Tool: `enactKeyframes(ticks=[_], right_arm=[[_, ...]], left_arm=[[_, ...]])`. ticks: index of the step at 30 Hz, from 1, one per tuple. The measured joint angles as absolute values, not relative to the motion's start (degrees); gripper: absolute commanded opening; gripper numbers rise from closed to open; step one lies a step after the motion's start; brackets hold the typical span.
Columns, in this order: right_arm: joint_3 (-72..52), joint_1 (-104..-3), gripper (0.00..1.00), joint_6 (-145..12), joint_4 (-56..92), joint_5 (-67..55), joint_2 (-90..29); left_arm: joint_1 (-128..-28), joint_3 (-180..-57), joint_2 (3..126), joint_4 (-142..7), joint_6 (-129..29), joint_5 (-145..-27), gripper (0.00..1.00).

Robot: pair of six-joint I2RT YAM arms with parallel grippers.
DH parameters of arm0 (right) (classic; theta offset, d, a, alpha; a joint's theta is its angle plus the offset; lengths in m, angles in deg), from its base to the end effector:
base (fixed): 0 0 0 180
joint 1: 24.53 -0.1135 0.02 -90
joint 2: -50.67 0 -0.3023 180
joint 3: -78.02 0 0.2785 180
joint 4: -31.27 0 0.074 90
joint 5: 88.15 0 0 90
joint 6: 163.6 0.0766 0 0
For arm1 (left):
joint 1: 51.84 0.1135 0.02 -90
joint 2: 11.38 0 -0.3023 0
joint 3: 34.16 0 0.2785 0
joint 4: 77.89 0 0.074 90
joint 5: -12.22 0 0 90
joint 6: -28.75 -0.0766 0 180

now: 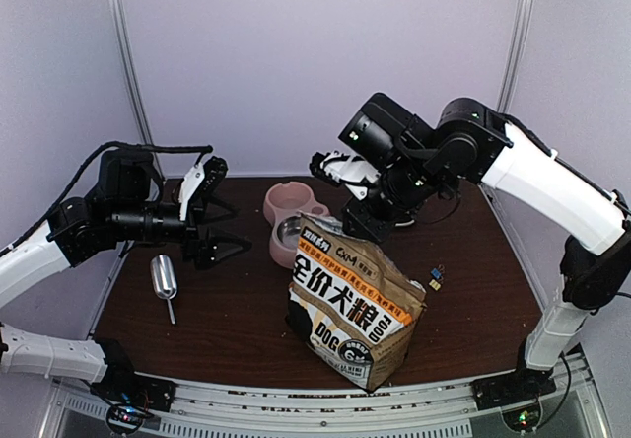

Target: Serve the pet food

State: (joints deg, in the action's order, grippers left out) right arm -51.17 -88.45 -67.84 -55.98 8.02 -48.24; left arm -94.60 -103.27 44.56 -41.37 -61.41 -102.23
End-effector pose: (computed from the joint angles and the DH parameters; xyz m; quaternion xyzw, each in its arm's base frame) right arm 0.1785 0.3459 0.4267 -0.4519 0.8441 0.1198 0.2625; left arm 0.1648 -0.1956 0.3704 0.4070 0.7174 -0.3599 0.4360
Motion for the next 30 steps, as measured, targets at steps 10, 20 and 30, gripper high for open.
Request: enactKeyframes(ticks=[10, 20, 30], right_arm=[[-50.74, -88.45, 0.25, -67.84, -56.53, 8.48, -48.28], [-48.13, -88.26, 0.0, -67.09, -56.31, -0.39, -48.28], [-45.75, -86.51, 0.0, -63.18, -51.96, -11.19, -46.51]], left_arm=[[-94.6, -103.27, 44.56, -41.37, -61.41, -102.16, 0.88], [-94.6, -103.27, 44.54, -41.39, -61.41, -101.94, 0.88], [-97.07, -103.29, 43.31, -41.43, -62.33, -97.84, 0.87]])
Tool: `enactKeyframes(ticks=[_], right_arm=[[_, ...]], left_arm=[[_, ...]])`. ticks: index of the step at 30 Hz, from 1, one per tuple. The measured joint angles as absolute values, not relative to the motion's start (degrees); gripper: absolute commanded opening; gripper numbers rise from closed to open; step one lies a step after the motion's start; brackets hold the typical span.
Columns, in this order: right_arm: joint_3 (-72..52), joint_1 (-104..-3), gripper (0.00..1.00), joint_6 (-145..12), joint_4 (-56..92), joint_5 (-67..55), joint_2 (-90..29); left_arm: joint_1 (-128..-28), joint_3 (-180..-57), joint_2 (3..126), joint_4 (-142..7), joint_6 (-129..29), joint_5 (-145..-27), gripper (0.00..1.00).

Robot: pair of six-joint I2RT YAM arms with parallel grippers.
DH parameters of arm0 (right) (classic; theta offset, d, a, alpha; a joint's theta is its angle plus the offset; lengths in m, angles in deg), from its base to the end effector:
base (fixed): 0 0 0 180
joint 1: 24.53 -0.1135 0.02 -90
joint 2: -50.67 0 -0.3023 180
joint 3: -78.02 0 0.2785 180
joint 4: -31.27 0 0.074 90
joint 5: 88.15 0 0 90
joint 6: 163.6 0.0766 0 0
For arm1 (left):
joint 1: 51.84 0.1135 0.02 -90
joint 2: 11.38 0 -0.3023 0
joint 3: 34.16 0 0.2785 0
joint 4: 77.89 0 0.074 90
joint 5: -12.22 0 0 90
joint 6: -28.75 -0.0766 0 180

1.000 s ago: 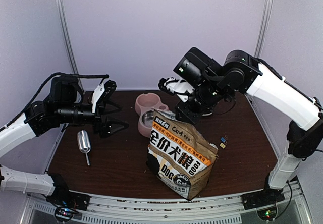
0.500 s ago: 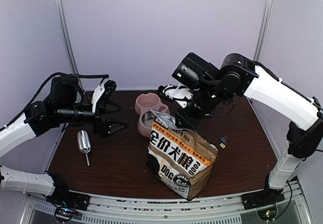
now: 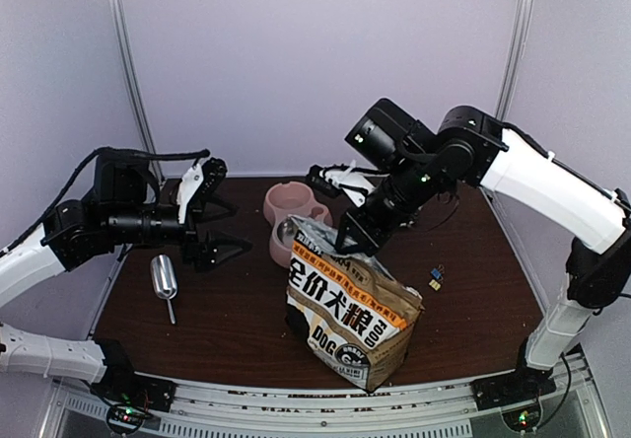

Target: Serve the pet food

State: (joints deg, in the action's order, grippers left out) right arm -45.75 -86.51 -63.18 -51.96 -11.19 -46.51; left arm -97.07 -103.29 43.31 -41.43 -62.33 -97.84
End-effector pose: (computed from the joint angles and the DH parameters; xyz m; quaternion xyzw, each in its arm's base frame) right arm 0.1673 0.3511 0.4140 -0.4433 0.8428 0.2562 0.1659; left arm 0.1576 -0.1962 0.3749 0.4106 0.7124 -0.3407 0.4559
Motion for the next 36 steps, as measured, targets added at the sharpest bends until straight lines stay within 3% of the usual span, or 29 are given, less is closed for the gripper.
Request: enactKeyframes(ticks=[6, 12, 16, 36], right_arm=[[-42.26, -85.39, 0.0, -61.39, -48.77, -15.23, -44.26], [-38.21, -85.07, 0.0, -61.1, -45.45, -15.89, -41.49], [-35.74, -84.76, 0.0, -61.1, -43.3, -16.26, -39.96], [-32.88, -83.6, 0.0, -61.13, -40.83, -17.88, -37.99]], left_arm=[[-105.13, -106.59, 43.49, -41.48, -67.75, -93.25, 0.83], [-117.72, -112.47, 49.19, -42.05, -78.02, -84.94, 0.55], [-122.07, -115.4, 54.68, -41.87, -83.93, -79.43, 0.46], [-125.0, -122.59, 69.1, -41.28, -97.02, -67.74, 0.27]])
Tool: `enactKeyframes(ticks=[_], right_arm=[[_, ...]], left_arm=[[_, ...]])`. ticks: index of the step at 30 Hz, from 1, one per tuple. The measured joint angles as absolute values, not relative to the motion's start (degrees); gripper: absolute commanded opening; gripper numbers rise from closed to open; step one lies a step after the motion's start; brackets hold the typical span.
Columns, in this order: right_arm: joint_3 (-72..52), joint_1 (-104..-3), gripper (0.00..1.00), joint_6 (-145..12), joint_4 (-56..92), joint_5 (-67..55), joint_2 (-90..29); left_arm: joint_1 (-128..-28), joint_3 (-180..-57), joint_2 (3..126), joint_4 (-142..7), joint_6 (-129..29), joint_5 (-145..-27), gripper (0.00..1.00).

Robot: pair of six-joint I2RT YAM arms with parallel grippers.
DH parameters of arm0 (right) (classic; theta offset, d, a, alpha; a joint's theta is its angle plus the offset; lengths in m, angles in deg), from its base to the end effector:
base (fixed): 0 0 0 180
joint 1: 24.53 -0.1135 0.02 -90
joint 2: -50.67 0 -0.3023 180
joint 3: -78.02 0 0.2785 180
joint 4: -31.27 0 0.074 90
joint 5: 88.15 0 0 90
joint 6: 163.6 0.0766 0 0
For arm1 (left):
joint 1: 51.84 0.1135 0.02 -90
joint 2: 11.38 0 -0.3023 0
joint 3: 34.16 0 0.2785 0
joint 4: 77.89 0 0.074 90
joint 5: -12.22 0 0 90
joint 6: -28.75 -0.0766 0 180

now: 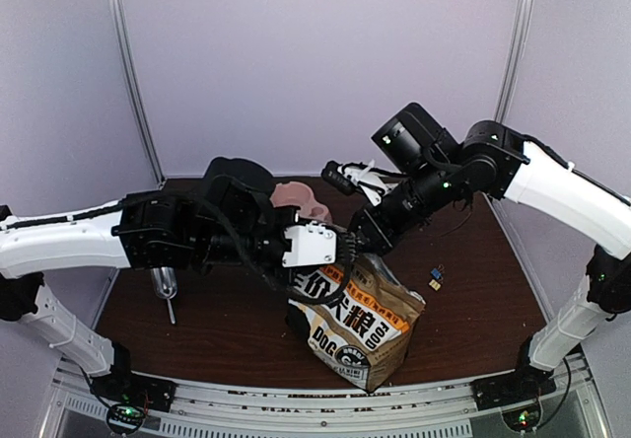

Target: Serve the pet food

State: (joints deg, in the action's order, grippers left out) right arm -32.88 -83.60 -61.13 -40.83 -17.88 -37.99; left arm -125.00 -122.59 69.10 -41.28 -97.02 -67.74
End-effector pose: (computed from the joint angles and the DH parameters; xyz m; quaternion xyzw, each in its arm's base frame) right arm 0.1654 0.3263 0.4094 -0.4200 0.8267 0.3282 0.1803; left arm 0.1220 -0.3569 0.3785 0.6713 0.5343 -0.0916 0.5055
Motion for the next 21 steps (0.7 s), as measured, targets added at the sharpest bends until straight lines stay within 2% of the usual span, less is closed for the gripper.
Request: enactKeyframes(ticks=[4, 6, 8, 12, 21], right_arm=[[-32.73, -83.51, 0.0, -61.13, -40.64, -18.12, -37.97], [-32.73, -83.38, 0.0, -61.15, -40.68, -18.27, -37.97], [-32.73, -83.21, 0.0, -61.15, -40.79, -18.27, -37.92], [-32.73, -82.77, 0.0, -61.21, -41.29, -18.05, -37.81], [-32.42, -81.33, 0.0, -61.65, -41.4, -14.45, -36.65]], left_arm=[[-125.61, -123.99, 70.79, -40.76, -98.44, -67.06, 0.29], [-125.85, -124.6, 71.6, -40.58, -98.9, -66.25, 0.27], [-125.94, -125.45, 72.6, -40.3, -99.27, -65.14, 0.2], [-126.31, -126.77, 74.11, -40.17, -100.03, -62.84, 0.0], [-127.06, -124.19, 72.21, -40.17, -100.71, -59.48, 0.0]])
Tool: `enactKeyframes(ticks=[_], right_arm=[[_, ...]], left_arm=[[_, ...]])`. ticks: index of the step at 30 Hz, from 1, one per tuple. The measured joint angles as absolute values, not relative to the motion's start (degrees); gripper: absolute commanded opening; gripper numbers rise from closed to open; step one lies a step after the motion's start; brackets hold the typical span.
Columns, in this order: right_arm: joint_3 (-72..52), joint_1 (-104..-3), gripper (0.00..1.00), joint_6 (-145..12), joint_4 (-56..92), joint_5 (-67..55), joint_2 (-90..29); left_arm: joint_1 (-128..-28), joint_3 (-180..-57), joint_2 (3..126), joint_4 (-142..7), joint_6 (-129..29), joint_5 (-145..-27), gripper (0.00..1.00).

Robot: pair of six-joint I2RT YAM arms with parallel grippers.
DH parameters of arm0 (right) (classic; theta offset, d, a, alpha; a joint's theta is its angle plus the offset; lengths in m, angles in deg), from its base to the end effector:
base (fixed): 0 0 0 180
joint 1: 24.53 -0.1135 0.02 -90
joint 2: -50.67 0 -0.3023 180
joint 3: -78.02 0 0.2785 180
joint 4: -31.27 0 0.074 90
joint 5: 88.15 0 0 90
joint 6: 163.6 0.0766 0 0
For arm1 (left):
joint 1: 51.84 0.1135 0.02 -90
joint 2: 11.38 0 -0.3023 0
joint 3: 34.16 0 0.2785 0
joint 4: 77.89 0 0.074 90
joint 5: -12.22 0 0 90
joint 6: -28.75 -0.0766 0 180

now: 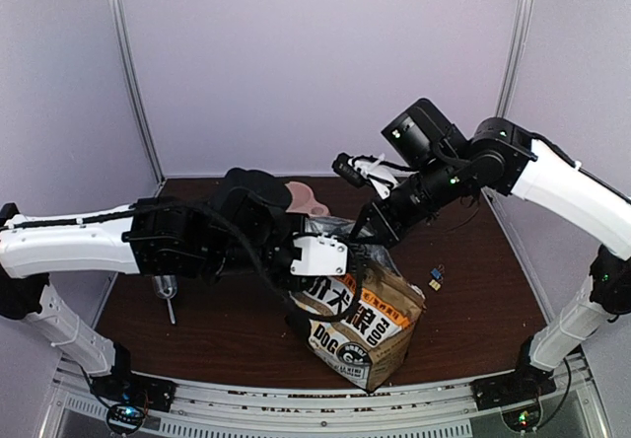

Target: Serve the pet food

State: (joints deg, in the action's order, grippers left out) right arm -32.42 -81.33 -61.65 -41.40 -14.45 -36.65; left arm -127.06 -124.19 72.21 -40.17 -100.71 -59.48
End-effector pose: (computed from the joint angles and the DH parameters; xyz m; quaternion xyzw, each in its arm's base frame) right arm 0.1779 0.3111 0.4126 -0.3996 0.8399 0.3030 0.2073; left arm 0.1223 -0.3694 0.3690 0.6823 0.5300 -0.0167 0.5032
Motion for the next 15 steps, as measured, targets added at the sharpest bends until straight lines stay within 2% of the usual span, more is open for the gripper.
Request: enactKeyframes(ticks=[7, 15], right_arm=[[-34.15, -79.12, 0.0, -63.18, -43.7, -8.06, -36.55], [-37.38, -79.4, 0.0, -63.68, -48.22, -6.08, -37.62]], left_arm=[[-127.43, -122.52, 65.96, -36.19, -98.83, -59.13, 0.0], [-127.49, -124.08, 65.54, -32.15, -95.93, -58.41, 0.0]])
